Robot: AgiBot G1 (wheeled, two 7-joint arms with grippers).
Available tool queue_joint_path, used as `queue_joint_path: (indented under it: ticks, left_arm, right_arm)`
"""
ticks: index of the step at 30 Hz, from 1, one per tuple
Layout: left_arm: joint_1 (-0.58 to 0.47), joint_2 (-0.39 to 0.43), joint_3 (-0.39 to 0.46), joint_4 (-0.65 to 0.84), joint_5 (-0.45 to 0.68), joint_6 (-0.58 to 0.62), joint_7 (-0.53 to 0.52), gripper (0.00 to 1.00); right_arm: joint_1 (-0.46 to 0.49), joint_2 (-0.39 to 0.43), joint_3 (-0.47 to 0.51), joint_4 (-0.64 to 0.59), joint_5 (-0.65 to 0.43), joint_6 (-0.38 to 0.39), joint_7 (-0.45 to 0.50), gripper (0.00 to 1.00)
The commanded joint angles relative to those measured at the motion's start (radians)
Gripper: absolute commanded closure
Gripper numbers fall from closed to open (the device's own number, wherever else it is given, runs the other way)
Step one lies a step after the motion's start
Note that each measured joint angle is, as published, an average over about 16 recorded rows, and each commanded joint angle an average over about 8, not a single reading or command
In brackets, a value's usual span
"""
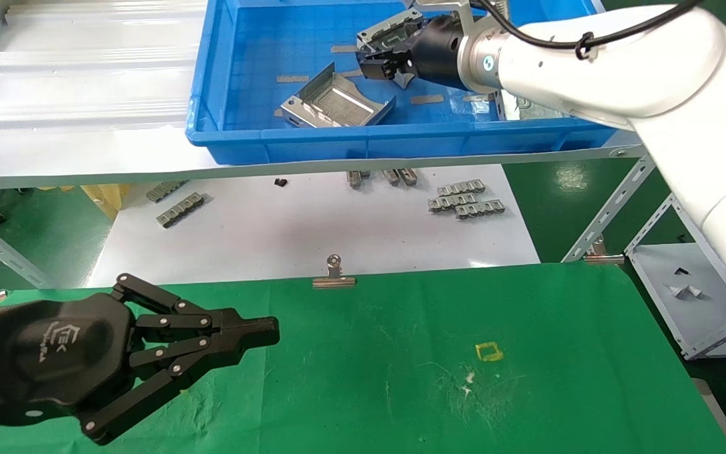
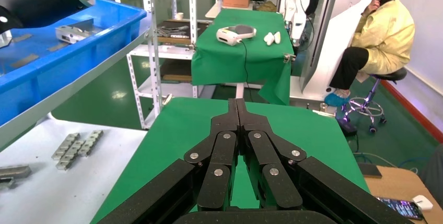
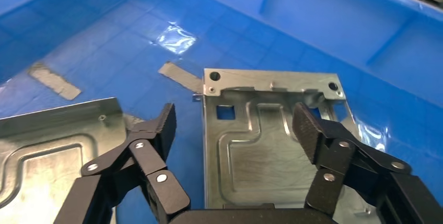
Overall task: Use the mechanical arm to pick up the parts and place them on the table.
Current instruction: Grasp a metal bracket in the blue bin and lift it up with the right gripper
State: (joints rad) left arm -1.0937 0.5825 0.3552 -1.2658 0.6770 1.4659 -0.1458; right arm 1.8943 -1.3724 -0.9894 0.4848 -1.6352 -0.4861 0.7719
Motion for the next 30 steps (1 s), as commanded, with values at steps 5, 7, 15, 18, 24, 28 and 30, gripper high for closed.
queue_joint_path:
  ticks: [5,7,15,18,24,28,30]
  left_arm:
    - [0.0,0.0,0.0,0.0,0.0,0.0,0.0,1.0]
    - [0.0,0.0,0.0,0.0,0.0,0.0,0.0,1.0]
    - [0.0,0.0,0.0,0.0,0.0,0.0,0.0,1.0]
    - [0.0,0.0,0.0,0.0,0.0,0.0,0.0,1.0]
    - [0.0,0.0,0.0,0.0,0.0,0.0,0.0,1.0]
    - [0.0,0.0,0.0,0.0,0.0,0.0,0.0,1.0]
    - [0.0,0.0,0.0,0.0,0.0,0.0,0.0,1.0]
  right_arm:
    - [0.002,0.001,-0.094,0.021,0.011,0.065,0.115,1.0]
    - [0.006,0.001,-0.123,0.027,0.013,0.074,0.143,1.0]
    - [0.021,0.002,-0.219,0.05,0.022,0.107,0.218,1.0]
    - [0.027,0.003,-0.248,0.057,0.027,0.116,0.233,1.0]
    - [0.041,0.006,-0.292,0.062,0.044,0.121,0.249,1.0]
    - [0.052,0.008,-0.311,0.058,0.059,0.116,0.247,1.0]
    - [0.057,0.01,-0.318,0.057,0.069,0.111,0.24,1.0]
